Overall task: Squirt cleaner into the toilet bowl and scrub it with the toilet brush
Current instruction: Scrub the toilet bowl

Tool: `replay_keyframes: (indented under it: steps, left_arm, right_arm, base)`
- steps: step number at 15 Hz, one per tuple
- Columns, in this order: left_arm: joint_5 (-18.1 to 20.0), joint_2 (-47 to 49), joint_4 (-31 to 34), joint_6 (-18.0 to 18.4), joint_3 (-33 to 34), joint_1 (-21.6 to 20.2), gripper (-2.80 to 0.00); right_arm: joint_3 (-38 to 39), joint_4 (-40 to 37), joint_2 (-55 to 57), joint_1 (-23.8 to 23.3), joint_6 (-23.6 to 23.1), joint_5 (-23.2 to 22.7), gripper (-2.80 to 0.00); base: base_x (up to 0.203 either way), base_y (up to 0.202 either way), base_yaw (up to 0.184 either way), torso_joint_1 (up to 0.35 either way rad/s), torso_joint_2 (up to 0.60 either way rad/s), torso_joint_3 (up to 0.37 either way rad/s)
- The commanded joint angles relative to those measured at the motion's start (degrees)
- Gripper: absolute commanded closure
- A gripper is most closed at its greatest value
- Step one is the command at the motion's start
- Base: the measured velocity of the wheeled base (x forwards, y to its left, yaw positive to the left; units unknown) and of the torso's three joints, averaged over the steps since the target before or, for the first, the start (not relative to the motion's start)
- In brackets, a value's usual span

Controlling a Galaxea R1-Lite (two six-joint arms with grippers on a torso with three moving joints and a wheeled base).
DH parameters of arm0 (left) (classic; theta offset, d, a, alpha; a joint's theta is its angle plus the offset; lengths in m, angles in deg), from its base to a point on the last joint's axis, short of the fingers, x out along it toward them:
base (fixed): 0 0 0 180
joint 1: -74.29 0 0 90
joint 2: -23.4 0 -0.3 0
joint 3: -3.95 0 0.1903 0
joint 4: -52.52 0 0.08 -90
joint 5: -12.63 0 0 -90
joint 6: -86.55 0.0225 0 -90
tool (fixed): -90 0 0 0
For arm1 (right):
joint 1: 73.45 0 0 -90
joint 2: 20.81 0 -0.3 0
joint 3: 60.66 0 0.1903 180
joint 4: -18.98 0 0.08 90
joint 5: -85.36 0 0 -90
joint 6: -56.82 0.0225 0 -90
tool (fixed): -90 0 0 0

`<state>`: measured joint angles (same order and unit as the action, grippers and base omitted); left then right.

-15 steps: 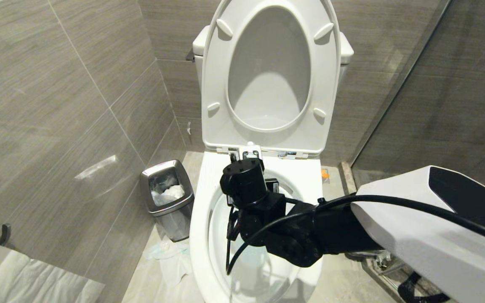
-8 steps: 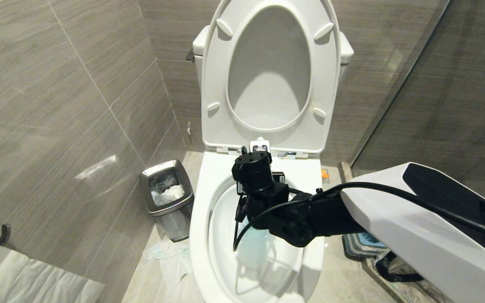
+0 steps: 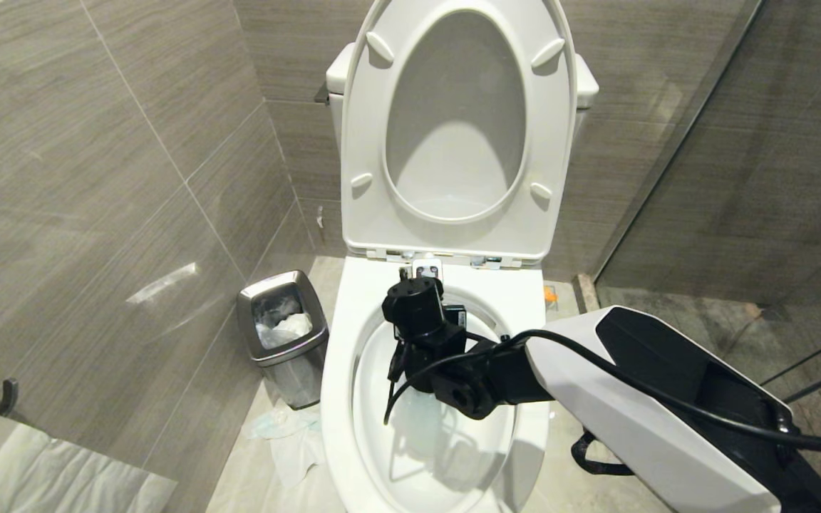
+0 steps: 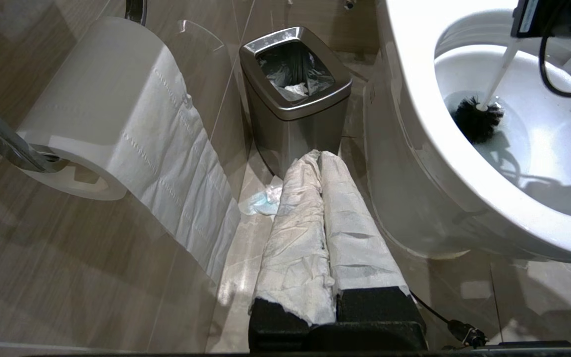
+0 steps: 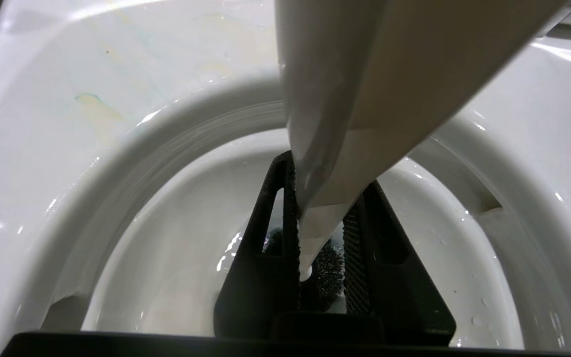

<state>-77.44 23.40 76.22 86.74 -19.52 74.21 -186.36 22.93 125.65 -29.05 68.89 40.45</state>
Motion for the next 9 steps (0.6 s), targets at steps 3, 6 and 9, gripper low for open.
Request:
replay_keyframes:
  steps: [3,6,9]
  left_arm:
    - [0.0,0.0,0.0,0.0,0.0,0.0,0.00]
    - [0.0,0.0,0.0,0.0,0.0,0.0,0.00]
    - [0.0,0.0,0.0,0.0,0.0,0.0,0.00]
  right_arm:
    - [-0.7,0.0,-0.8,0.0,0.0,0.3,0.00]
    - [1.5,-1.7,-8.0,0.2,0.0,0.3,0.00]
    - [4.8,-3.8,-15.6,0.5,0.0,0.4,0.00]
  base:
    - [0.000,0.000,0.000,0.000,0.00,0.000]
    - [0.000,0.000,0.000,0.000,0.00,0.000]
    - [0.000,0.000,0.000,0.000,0.00,0.000]
